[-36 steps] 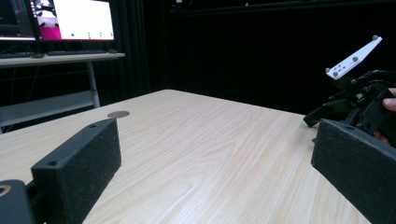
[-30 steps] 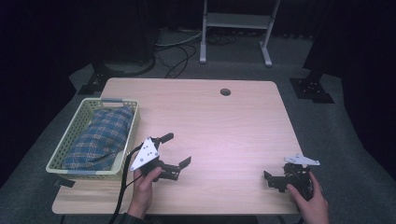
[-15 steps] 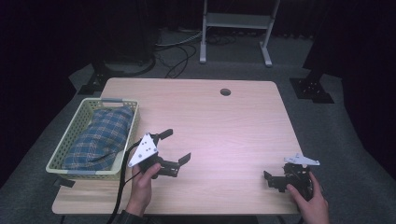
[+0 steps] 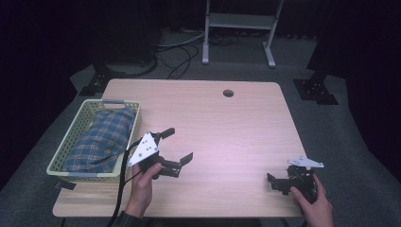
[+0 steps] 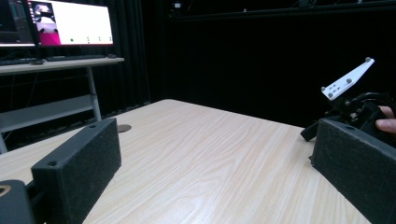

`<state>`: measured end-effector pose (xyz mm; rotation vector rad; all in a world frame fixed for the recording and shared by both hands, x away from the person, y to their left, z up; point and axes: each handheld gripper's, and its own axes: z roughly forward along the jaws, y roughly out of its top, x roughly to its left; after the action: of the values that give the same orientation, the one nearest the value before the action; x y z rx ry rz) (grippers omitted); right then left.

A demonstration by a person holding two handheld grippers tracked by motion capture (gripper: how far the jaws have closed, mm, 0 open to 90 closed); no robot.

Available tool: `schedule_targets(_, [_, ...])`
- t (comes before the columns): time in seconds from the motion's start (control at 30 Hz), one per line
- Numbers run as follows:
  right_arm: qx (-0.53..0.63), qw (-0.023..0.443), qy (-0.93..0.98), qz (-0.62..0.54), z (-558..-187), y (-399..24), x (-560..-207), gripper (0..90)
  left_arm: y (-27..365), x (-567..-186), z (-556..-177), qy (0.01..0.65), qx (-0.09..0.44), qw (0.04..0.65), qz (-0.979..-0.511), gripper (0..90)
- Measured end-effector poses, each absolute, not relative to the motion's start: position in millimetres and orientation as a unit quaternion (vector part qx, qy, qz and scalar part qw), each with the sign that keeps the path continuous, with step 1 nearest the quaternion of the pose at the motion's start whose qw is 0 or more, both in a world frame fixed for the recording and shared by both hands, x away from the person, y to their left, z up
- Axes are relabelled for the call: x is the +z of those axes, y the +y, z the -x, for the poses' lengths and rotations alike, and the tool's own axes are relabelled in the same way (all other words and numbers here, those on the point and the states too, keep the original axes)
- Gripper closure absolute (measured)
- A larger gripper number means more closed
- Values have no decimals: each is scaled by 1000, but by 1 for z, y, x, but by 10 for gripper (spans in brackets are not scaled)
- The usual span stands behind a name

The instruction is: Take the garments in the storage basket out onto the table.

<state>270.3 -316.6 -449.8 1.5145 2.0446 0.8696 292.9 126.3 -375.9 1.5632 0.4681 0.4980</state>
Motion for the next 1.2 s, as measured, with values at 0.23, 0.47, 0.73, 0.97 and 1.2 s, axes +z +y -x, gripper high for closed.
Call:
schedule_targets(0.23, [315,225,741,-549,-270,-317,-450,0,128,-369,-294,208,213,661,-689,7])
schedule_targets(0.47, [316,224,741,-549,-270,-317,-450,0,126,-356,-294,200,212,664,-688,7])
schedule_targets(0.73, [315,225,741,-549,-270,-317,-450,0,126,-344,-295,196,210,667,-688,7])
schedule_targets(0.97, [315,225,741,-549,-270,-317,-450,0,130,-336,-298,199,201,671,-685,7])
schedule_targets(1.2, [315,225,741,-549,-270,-317,-450,0,133,-331,-301,199,191,675,-685,7])
